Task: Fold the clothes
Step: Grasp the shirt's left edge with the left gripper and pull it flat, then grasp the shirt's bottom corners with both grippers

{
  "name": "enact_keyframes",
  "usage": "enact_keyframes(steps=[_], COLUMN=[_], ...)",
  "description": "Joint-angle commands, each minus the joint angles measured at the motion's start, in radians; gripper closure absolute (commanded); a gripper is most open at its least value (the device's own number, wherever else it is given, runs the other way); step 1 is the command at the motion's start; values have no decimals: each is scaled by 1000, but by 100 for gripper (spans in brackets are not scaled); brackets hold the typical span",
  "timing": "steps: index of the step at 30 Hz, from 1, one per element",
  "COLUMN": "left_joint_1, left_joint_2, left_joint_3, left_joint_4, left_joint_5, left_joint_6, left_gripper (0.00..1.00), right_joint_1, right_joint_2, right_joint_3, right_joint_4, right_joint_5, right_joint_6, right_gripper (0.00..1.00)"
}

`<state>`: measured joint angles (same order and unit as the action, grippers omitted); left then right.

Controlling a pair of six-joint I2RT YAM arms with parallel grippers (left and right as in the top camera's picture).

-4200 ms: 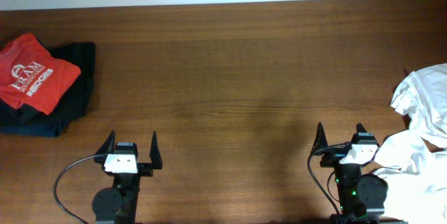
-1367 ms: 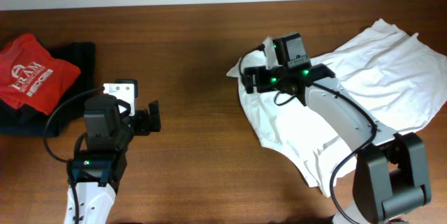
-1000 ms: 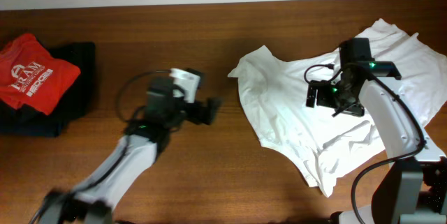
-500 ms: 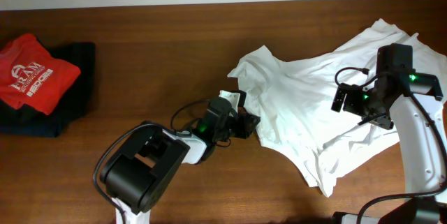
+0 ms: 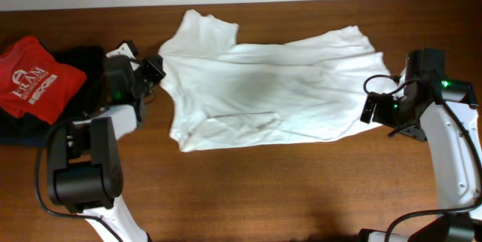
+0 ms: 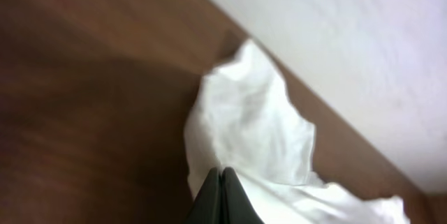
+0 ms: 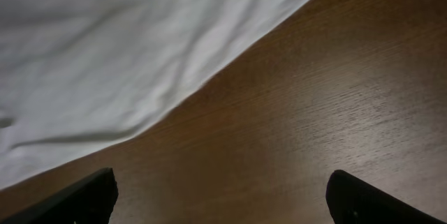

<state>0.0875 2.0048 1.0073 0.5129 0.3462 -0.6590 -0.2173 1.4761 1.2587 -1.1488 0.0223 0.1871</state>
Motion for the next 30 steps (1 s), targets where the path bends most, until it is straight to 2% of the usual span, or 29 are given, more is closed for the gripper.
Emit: enact_keyframes(steps=[1,3,5,8,10,13,14,18,21,25,28,30], left_joint_1=[31,24,24,-5,-88,-245,-299,-455,-512,-526,-526,-526], left_joint_2=[9,7,-29,-128,-188,-189,-188,-188,-188,-178,-112,-77], left_joint_3=[173,204,204,204,204,204,204,204,203,203,203,203], left_joint_4=[-310,-555,-723,-811,-898,-1043,-1078,-1139,-1181,-1180,-1172,-1136], left_joint_5=[61,141,170,134,95,97,102,87,-88,-208,-224,-236], left_joint_6=[220,254,259,333,393,391,367,85,-70,-209,-212,-212], left_gripper=[1,1,1,1,1,1,1,1,1,2,9,27], right_joint_1=[-9,-9,-9,-9,-9,-9,-9,-9,-9,-9,-9,-9], right_joint_2=[-18,-18,-17,-16,-16,-16,-16,-16,-16,-16,-16,-16], right_joint_3=[4,4,4,4,4,4,4,4,4,4,4,4], right_joint_4=[-2,-8,-10,-10,-7,4,4,-6,-17,-26,-27,-27], right_joint_5=[16,16,16,16,16,16,16,16,16,16,16,16], right_joint_6=[5,4,4,4,4,4,4,4,2,0,1,1], right_gripper=[1,1,1,1,1,1,1,1,1,1,1,1])
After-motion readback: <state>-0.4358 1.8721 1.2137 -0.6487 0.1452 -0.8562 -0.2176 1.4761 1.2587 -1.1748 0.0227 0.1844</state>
